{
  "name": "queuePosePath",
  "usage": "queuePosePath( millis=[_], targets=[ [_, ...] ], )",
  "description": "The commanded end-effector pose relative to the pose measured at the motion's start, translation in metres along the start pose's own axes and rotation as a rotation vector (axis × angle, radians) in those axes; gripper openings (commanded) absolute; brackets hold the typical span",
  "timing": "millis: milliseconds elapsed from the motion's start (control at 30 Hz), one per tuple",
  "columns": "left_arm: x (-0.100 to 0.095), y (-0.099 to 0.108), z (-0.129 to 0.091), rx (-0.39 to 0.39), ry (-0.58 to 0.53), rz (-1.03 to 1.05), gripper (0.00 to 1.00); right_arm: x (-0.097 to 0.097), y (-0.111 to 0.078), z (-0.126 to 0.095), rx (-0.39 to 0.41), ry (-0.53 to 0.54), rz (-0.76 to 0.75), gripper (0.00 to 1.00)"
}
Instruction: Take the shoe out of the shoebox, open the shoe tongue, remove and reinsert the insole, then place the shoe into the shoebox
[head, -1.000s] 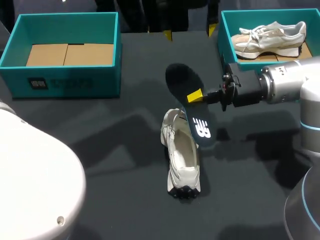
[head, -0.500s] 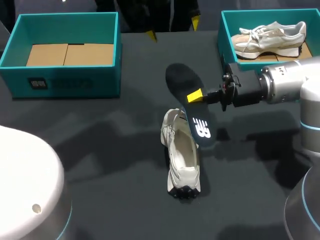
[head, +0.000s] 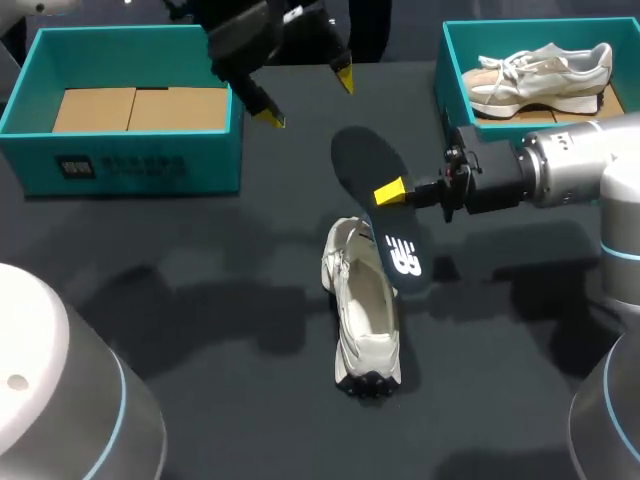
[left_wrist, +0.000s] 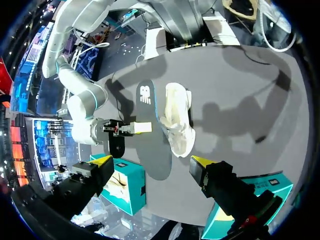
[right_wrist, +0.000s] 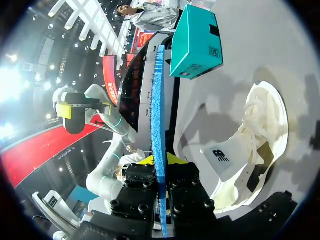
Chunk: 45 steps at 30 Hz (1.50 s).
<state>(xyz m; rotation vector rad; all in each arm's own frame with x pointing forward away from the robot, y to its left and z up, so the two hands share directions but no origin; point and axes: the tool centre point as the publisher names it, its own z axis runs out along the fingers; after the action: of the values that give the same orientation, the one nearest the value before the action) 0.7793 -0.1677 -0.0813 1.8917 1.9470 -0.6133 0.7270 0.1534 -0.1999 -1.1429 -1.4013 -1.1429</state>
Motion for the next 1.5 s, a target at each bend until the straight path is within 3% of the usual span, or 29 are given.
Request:
queuePosePath(
  millis=[33, 300, 467, 500, 633, 967, 1200, 1500],
  targets=[
    [0.015, -0.005, -0.001, -0.011, -0.487, 0.003, 1.00, 0.000, -0.001, 0.001, -0.002, -0.002, 0.001, 0.00],
    [0.015, -0.005, -0.001, -0.011, -0.487, 0.003, 1.00, 0.000, -0.001, 0.001, -0.002, -0.002, 0.001, 0.00],
    [0.033, -0.009, 0.012, -0.073, -0.617, -0.003, 1.00, 0.000, -0.001, 0.001, -0.002, -0.002, 0.001, 0.00],
    [0.037, -0.009, 0.016, -0.118, -0.637, -0.007, 1.00, 0.000, -0.001, 0.001, -0.002, -0.002, 0.001, 0.00],
    [0.048, -0.016, 0.027, -0.144, -0.719, 0.045, 1.00, 0.000, -0.001, 0.001, -0.002, -0.002, 0.001, 0.00],
    [0.048, -0.016, 0.027, -0.144, -0.719, 0.045, 1.00, 0.000, -0.001, 0.001, -0.002, -0.002, 0.001, 0.00],
    [0.047, -0.010, 0.067, -0.157, -0.795, 0.000, 1.00, 0.005, 0.000, 0.004, -0.034, 0.048, 0.041, 0.00],
    [0.032, -0.015, 0.089, -0.164, -0.883, -0.057, 1.00, 0.011, -0.005, 0.009, -0.078, 0.107, 0.083, 0.00]
  ],
)
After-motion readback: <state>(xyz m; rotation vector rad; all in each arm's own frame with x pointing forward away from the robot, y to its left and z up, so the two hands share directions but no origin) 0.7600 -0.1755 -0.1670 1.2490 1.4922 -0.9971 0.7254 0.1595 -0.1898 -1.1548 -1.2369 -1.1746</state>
